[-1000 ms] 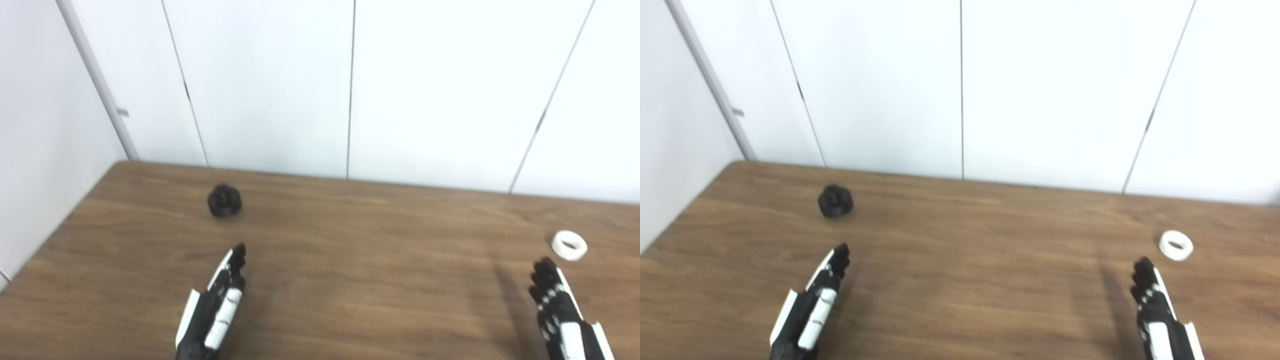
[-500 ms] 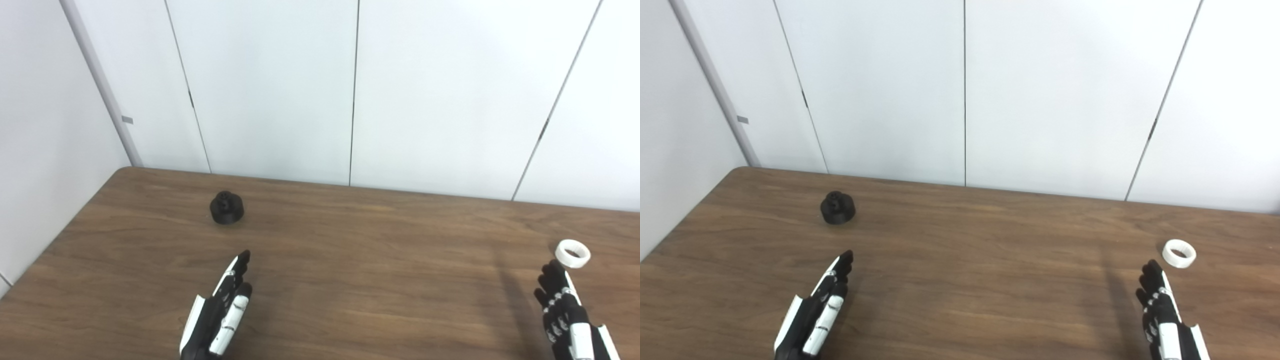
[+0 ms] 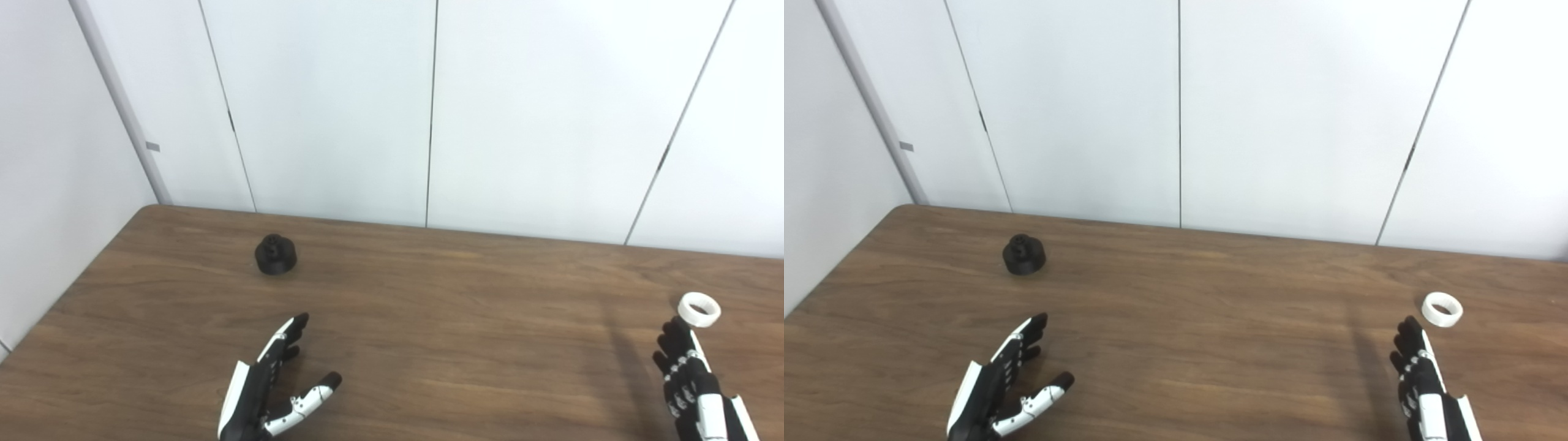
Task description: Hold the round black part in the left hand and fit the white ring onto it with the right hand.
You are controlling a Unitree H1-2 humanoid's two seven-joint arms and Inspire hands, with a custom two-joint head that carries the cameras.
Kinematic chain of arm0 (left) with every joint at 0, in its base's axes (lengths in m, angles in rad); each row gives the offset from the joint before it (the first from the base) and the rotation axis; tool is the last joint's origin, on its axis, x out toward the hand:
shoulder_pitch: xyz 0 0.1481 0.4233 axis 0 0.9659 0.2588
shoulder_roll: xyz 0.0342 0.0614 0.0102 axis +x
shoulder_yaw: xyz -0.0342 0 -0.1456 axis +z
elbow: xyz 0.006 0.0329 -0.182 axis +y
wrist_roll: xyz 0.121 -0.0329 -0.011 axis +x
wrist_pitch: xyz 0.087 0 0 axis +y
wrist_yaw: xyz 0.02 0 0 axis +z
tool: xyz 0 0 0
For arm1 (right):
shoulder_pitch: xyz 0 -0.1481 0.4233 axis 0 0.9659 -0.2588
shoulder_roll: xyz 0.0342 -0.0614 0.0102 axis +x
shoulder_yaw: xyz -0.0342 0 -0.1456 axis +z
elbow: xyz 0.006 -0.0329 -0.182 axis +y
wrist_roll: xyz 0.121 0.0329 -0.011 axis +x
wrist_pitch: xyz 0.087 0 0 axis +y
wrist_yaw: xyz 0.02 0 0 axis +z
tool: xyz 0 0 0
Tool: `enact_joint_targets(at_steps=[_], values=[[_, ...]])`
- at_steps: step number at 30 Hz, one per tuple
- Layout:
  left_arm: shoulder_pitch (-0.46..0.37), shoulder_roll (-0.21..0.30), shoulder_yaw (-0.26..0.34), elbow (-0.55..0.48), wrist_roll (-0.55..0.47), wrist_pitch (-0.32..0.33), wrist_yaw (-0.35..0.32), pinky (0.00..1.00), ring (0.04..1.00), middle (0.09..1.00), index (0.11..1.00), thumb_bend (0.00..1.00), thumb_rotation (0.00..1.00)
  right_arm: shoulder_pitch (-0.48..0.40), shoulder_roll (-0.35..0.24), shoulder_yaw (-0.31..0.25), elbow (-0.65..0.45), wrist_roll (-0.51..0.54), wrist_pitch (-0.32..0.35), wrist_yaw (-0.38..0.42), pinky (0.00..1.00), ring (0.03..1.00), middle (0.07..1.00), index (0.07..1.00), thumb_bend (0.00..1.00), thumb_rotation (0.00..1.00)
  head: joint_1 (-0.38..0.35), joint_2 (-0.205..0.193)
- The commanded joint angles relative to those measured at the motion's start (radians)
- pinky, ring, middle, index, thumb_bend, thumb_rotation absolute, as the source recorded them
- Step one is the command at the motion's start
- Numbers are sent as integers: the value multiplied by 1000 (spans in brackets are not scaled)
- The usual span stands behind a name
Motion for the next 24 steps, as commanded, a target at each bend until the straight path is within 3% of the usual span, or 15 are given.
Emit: enact_joint_targets(at_steps=[1, 7, 10, 16, 24], values=[[-60, 8, 32, -25, 66, 49, 47, 908, 933, 921, 898, 886, 241, 84, 21, 3, 164, 1, -22, 5, 1000, 1000, 1000, 1000, 447, 1000, -4, 4], [-153, 84, 59, -21, 274, 128, 82, 976, 965, 923, 875, 923, 284, 84, 28, 5, 165, 8, -25, 8, 1000, 1000, 1000, 1000, 466, 1000, -20, 14], [-194, 110, 68, -4, 340, 170, 90, 965, 972, 924, 863, 921, 304, 85, 31, 6, 162, -3, -31, 2, 1000, 1000, 996, 1000, 474, 1000, -24, 17], [-262, 151, 73, 64, 405, 206, 110, 907, 963, 915, 826, 915, 359, 84, 30, 5, 168, 9, -41, 11, 1000, 1000, 998, 1000, 486, 969, -28, 20], [-328, 198, 74, 134, 445, 249, 111, 939, 968, 918, 819, 915, 370, 86, 31, 5, 161, 4, -28, 6, 1000, 1000, 993, 998, 519, 950, -28, 20]])
